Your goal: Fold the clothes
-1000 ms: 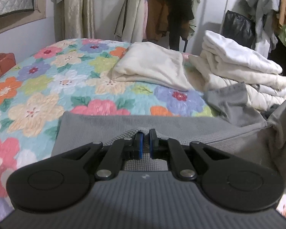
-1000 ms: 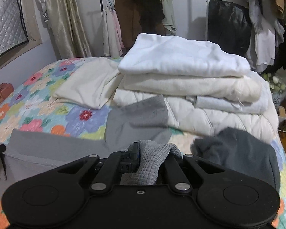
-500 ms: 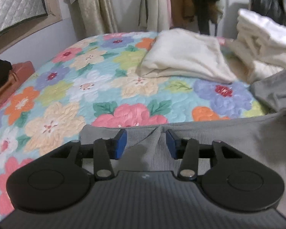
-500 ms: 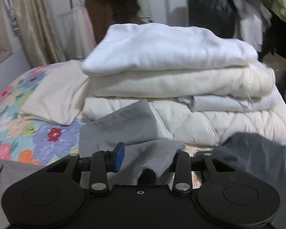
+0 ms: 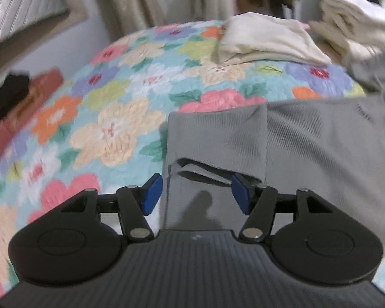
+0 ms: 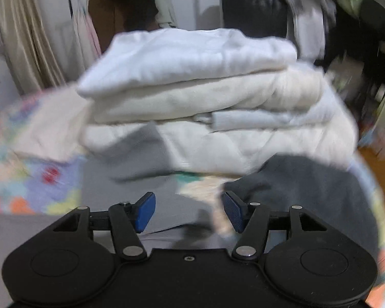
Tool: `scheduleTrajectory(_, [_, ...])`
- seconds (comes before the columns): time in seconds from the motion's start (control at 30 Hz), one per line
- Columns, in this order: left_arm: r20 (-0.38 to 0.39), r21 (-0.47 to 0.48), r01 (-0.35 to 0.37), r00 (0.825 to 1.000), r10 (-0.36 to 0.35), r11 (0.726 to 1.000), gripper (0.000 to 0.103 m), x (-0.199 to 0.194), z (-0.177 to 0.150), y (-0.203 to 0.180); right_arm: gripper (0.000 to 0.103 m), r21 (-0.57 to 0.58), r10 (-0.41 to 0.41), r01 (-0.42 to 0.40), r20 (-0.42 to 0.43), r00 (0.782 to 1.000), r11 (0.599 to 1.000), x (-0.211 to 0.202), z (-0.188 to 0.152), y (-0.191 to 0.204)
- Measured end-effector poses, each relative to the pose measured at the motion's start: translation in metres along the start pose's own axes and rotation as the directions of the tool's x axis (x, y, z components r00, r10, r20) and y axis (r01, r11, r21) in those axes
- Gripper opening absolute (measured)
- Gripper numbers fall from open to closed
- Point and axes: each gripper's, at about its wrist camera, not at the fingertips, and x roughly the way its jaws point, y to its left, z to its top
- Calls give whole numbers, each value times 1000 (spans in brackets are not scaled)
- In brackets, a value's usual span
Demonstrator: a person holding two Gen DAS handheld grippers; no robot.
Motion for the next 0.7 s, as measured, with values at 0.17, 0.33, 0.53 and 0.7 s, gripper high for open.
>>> scheduleTrajectory(0.17, [67, 86, 130, 988, -136, 988, 73, -7, -2, -12, 64, 56, 198, -196, -35, 980, 979, -7, -30, 28])
scheduleTrajectory(0.33, [36, 177, 15, 999, -22, 984, 75, 14, -5, -36, 64, 106, 319, -310, -77, 945, 945, -1, -75, 43])
scheduleTrajectory(0.53, [-35, -13, -40, 999, 40, 999, 0, 52, 1, -17, 62, 34, 313, -312, -89, 945, 950, -17, -110, 58])
scheduleTrajectory(0.7, [50, -223, -82, 994, 95, 971, 0, 47, 24, 20, 62, -51, 245, -246, -24, 969, 968, -52, -135, 47])
